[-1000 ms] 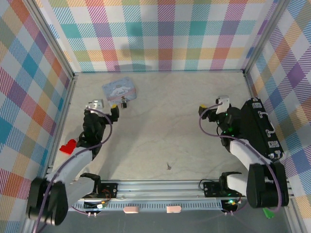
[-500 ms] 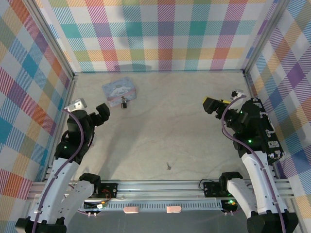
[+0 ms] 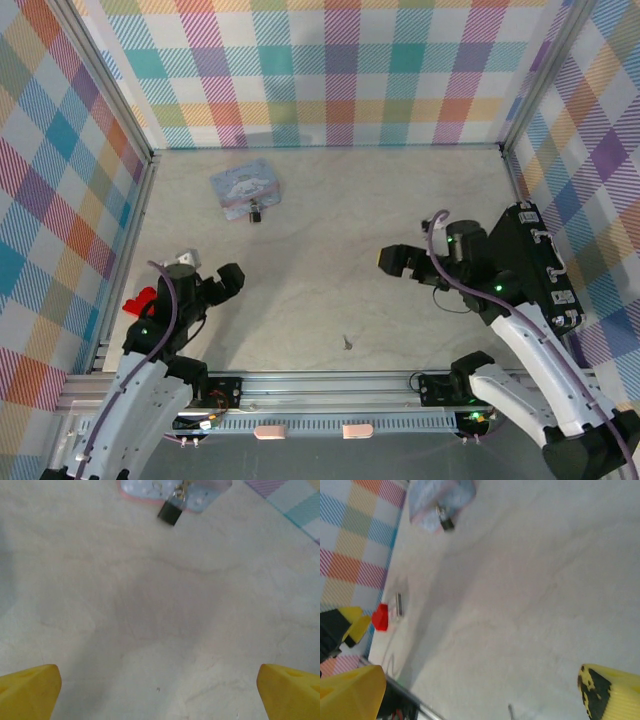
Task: Unlock a padlock with a key
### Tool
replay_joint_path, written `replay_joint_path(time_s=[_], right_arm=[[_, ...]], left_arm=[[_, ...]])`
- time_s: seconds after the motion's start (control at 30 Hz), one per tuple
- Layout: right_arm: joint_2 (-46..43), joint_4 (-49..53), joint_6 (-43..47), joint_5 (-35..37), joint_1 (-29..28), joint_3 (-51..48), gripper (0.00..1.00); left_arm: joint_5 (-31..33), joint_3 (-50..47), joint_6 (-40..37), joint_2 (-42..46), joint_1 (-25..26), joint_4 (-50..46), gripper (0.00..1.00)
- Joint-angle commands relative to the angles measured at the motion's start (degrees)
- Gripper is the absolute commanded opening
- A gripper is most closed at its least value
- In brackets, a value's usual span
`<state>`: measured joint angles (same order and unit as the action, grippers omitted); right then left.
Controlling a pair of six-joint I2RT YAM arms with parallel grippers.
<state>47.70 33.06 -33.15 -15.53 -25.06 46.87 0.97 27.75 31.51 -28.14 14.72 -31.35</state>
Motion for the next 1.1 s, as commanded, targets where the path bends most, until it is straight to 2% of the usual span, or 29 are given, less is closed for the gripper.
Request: replay_joint_path(time_s=[0.0,0.13,0.27,0.4,0.53,0.77,1.07], right_arm=[[2.8,6.0,-5.3,6.8,-6.7,-0.8,0.96],[7.3,9.5,-11.2,13.1,-16.8,-0.3,0.94],[11.6,12.1,-19.3,16.3,-24.8,0.2,0.92],[17.6,17.3,-29.2,18.7,-31.4,2.6,0.89],[21.2,21.1,-37.5,20.0,-35.4,4.0,0.88],[27.6,22.4,-48.4,21.2,-40.3,6.8,0.82],[36.3,16.7,-60.7,20.3,-43.6,9.8,0.69]], left_arm=[[-0.9,-2.2,1.2,3.5,2.0,-0.3,1.0],[-0.8,-5.6,0.7,5.2,4.7,1.2,1.0],[-0.9,-6.7,-1.0,5.5,7.9,4.2,1.0],[-0.5,-5.0,-6.7,4.8,9.7,5.6,1.0],[-0.7,-7.5,-6.3,7.7,9.8,8.6,1.0],[2.4,-8.1,-5.5,17.6,9.9,3.0,1.0],[0.5,-7.4,-5.8,13.8,9.9,3.7,1.0]])
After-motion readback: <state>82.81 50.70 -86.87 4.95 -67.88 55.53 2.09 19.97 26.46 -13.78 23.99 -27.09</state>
